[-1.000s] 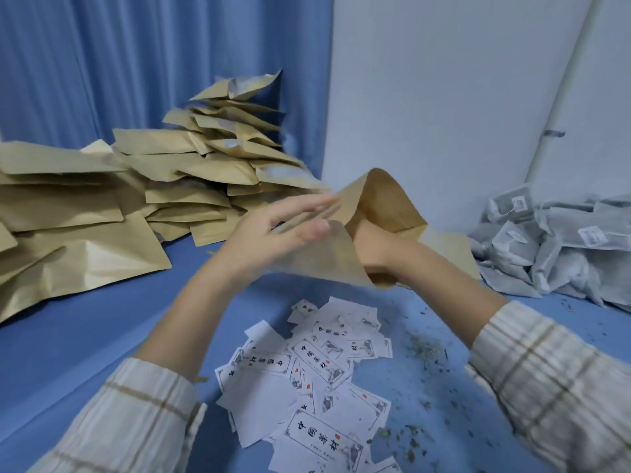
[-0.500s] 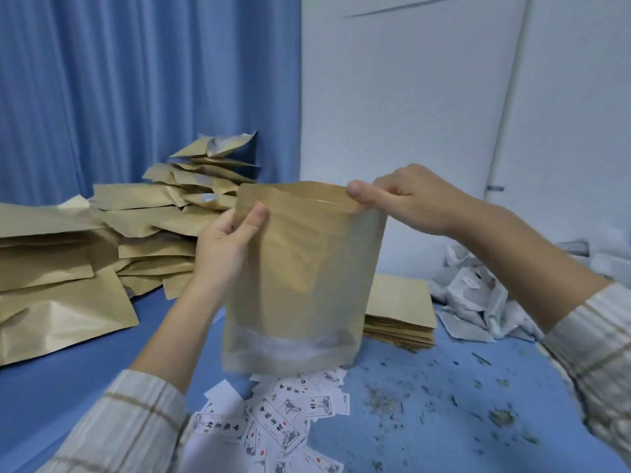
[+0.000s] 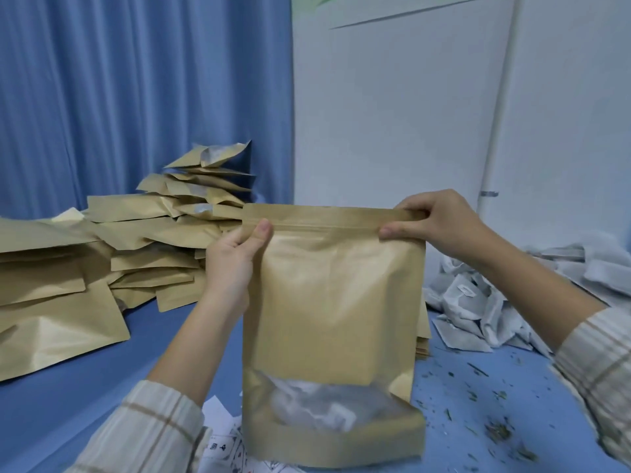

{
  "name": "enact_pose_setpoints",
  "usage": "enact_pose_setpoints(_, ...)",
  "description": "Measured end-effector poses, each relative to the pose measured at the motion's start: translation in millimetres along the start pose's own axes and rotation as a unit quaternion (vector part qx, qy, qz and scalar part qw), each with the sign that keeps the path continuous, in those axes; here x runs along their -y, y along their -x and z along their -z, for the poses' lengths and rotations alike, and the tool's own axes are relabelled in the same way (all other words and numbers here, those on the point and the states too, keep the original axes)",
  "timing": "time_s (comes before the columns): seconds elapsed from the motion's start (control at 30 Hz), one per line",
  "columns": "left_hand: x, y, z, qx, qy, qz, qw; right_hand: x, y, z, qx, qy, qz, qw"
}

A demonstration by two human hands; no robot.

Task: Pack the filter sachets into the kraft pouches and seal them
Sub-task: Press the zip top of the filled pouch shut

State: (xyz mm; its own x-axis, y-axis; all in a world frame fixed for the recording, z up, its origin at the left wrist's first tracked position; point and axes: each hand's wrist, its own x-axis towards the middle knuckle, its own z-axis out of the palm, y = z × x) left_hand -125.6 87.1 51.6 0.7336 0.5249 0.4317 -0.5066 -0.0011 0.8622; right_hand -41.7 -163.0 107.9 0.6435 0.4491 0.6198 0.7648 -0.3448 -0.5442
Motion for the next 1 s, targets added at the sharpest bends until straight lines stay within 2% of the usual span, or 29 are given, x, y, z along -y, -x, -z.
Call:
enact_pose_setpoints(0.07,2,4,-5,-0.007,-0.010,-0.002,1.000,-3,-1,3,0.006,-0.019,-0.001,1.000)
enact_pose_setpoints(0.2,11,15,-12,-0.011,-0.024,-0.028,0.999,0,-4,5,0.068,0.127,-0.033,0.989)
enact_pose_setpoints(0.27,16,20,-18,-0.006,-0.023,-0.044,0.999,12,-8,-3,0.109,0.143,-0.036,0.983)
enact_pose_setpoints(0.43,17,32,-36,0.031,-0.012,-0.048,0.998,38,-22,-29,0.166,0.174,0.027,0.970)
enact_pose_setpoints(0.5,14,31,-34,0.035,0.002,-0.043,0.998,39,-25,-33,0.164,0.212,0.053,0.962)
enact_pose_setpoints(0.6,12,29,-32,0.015,0.001,-0.077,0.997,40,-23,-35,0.146,0.225,0.069,0.961)
enact_pose_setpoints(0.87,15,35,-44,-0.064,-0.124,-0.140,0.980,55,-24,-48,0.103,0.220,0.080,0.967)
enact_pose_setpoints(1.0,15,40,-48,-0.096,-0.174,-0.187,0.962,57,-24,-42,0.127,0.200,0.070,0.969)
